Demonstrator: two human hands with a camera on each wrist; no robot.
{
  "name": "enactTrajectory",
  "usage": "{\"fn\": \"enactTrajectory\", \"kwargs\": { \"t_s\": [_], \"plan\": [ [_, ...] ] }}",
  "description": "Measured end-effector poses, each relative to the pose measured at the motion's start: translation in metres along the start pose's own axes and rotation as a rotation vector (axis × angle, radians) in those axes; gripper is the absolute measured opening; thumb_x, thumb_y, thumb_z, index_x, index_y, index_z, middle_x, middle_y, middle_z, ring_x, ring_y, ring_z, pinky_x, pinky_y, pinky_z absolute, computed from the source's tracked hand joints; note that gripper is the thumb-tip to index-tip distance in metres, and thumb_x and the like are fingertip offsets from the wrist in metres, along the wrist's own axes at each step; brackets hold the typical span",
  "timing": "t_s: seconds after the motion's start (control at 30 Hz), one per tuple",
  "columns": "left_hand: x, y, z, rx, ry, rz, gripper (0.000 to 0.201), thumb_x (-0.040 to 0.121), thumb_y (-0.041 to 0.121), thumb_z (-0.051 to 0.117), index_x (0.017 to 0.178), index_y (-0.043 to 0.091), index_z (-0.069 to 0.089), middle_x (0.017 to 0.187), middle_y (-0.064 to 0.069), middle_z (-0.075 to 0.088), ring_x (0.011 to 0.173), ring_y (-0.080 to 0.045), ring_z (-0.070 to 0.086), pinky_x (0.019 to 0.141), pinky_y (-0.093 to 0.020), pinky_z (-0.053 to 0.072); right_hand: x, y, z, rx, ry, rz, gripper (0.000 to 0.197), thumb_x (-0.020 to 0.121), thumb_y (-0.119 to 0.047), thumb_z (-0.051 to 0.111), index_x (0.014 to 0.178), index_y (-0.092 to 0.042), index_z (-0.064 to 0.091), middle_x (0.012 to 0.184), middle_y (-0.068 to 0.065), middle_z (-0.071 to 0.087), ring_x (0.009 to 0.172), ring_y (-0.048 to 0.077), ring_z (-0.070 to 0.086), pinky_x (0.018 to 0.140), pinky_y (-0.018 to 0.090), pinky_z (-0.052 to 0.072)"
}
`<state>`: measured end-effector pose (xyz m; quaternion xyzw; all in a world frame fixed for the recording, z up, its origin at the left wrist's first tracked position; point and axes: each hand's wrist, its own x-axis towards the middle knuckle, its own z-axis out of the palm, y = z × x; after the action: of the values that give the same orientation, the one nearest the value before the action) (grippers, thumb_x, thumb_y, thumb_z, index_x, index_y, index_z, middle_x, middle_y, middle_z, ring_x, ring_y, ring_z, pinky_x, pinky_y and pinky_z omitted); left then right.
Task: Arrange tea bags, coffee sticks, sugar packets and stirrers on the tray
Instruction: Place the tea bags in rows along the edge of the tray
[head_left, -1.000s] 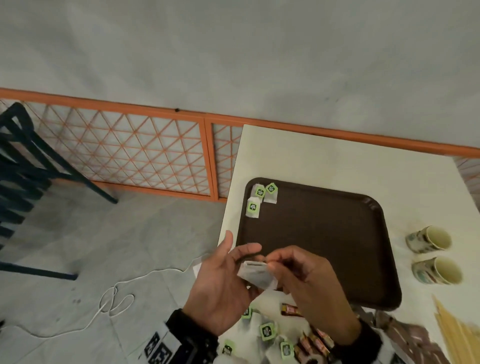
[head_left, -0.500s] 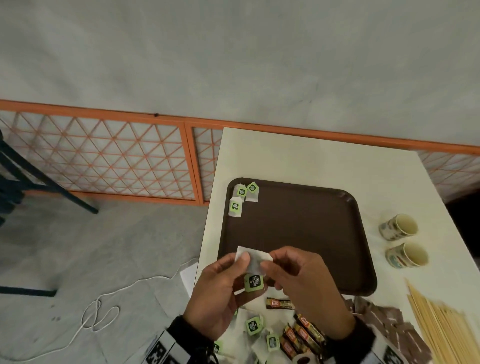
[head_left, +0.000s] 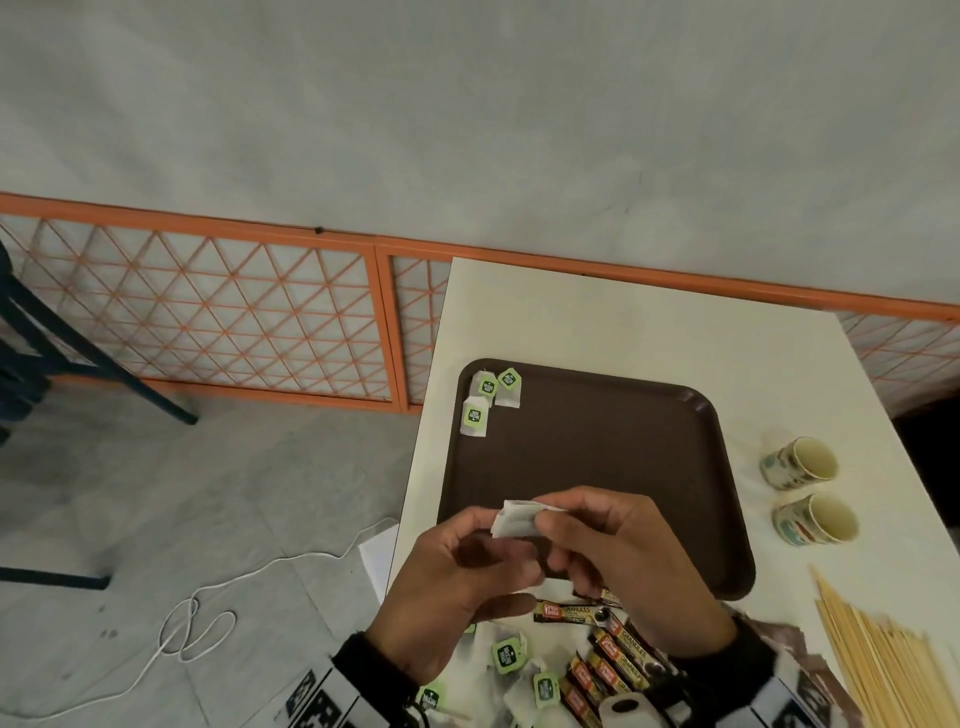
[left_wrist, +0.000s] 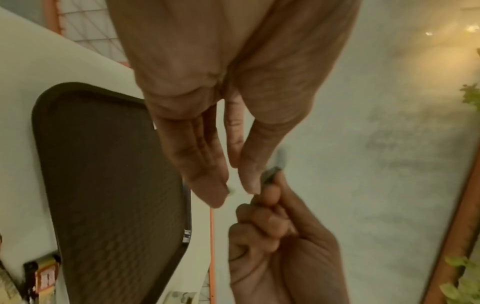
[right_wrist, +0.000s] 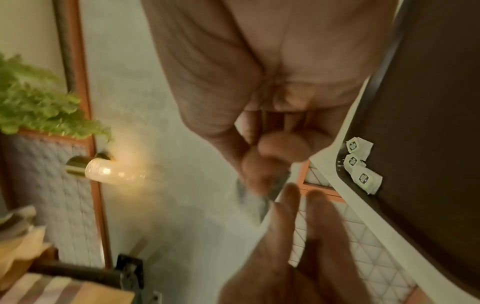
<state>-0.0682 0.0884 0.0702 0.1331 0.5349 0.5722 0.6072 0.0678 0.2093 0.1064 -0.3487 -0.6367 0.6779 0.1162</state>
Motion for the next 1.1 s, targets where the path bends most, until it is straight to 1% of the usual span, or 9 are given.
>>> {"fn": "enactTrajectory", "kwargs": {
  "t_s": [0.13,0.23,0.33,0.43,0.53,0.63,0.77,0.93,1.1],
  "plan": [
    [0.003,-0.003,0.0,0.097,-0.012,-0.015,0.037,0.082,-0.005,0.071,0.112,0.016,0.066,0.099,-0.012,0.07,0.089,-0.025,0.07,0.079,-0.045,0.06,-0.004,-0.007,-0.004,0.123,-0.066,-0.019,0.026,0.09,-0.034,0.065,0.097,-0.011,0.077,0.085,0.02,0.071,0.061,0.026,0.059,0.056,0.031,0.046],
    [0.007,-0.009,-0.006,0.085,0.023,-0.049,0.033,0.09,-0.004,0.061,0.117,0.014,0.061,0.11,-0.02,0.067,0.088,-0.025,0.072,0.08,-0.046,0.059,-0.008,-0.01,-0.007,-0.164,-0.019,-0.061,0.021,0.085,-0.042,0.071,0.082,-0.022,0.075,0.08,0.008,0.073,0.061,0.02,0.064,0.059,0.032,0.052],
    [0.009,-0.013,-0.009,-0.065,0.006,-0.083,0.048,0.09,-0.006,0.06,0.126,0.024,0.056,0.121,-0.011,0.067,0.1,-0.023,0.071,0.086,-0.051,0.057,-0.012,-0.005,-0.012,-0.406,-0.018,-0.052,0.011,0.081,-0.025,0.076,0.078,-0.028,0.067,0.076,0.001,0.071,0.066,0.024,0.066,0.067,0.041,0.058],
    [0.011,-0.014,-0.003,0.219,-0.171,0.096,0.081,0.082,-0.001,0.072,0.14,0.045,0.039,0.139,0.007,0.052,0.125,-0.013,0.057,0.098,-0.042,0.053,-0.017,-0.01,-0.018,-0.403,-0.118,0.012,0.02,0.083,-0.016,0.075,0.08,-0.03,0.06,0.077,0.005,0.067,0.068,0.027,0.064,0.067,0.041,0.055],
    [0.015,-0.01,0.007,0.488,-0.27,0.273,0.056,0.086,0.005,0.072,0.132,0.031,0.054,0.125,0.011,0.063,0.116,-0.011,0.061,0.095,-0.033,0.053,-0.02,-0.019,-0.022,-0.258,-0.229,0.015,0.03,0.085,-0.005,0.071,0.095,-0.031,0.061,0.098,0.008,0.069,0.089,0.027,0.07,0.078,0.043,0.058],
    [0.012,-0.002,0.01,0.479,-0.214,0.297,0.019,0.091,0.004,0.065,0.106,0.015,0.07,0.094,0.003,0.073,0.088,-0.014,0.07,0.077,-0.031,0.057,-0.021,-0.021,-0.029,-0.175,-0.215,-0.002,0.047,0.083,0.0,0.072,0.114,-0.034,0.061,0.098,0.009,0.067,0.091,0.029,0.068,0.077,0.036,0.055],
    [0.006,0.003,0.007,0.336,-0.154,0.213,0.012,0.095,0.008,0.06,0.102,0.006,0.07,0.09,-0.013,0.075,0.083,-0.027,0.073,0.07,-0.027,0.057,-0.024,-0.025,-0.038,-0.097,-0.16,0.043,0.05,0.086,0.007,0.066,0.114,-0.034,0.066,0.098,0.008,0.069,0.091,0.022,0.068,0.069,0.025,0.054],
    [0.003,0.0,0.01,0.414,0.128,0.234,0.014,0.096,0.011,0.058,0.1,0.016,0.07,0.085,0.003,0.077,0.077,-0.015,0.074,0.072,-0.031,0.061,-0.022,-0.011,-0.026,-0.633,0.158,-0.001,0.032,0.089,-0.014,0.068,0.108,-0.039,0.065,0.101,-0.018,0.067,0.094,0.002,0.066,0.075,0.017,0.055],
    [0.005,-0.004,0.019,0.489,0.344,0.284,0.012,0.091,0.015,0.066,0.087,0.025,0.07,0.075,0.011,0.076,0.066,-0.009,0.072,0.066,-0.029,0.062,-0.012,0.017,0.017,-0.866,0.386,-0.149,0.008,0.085,-0.025,0.074,0.091,-0.028,0.069,0.075,-0.024,0.046,0.065,-0.003,0.052,0.059,0.004,0.043]
  ]
}}
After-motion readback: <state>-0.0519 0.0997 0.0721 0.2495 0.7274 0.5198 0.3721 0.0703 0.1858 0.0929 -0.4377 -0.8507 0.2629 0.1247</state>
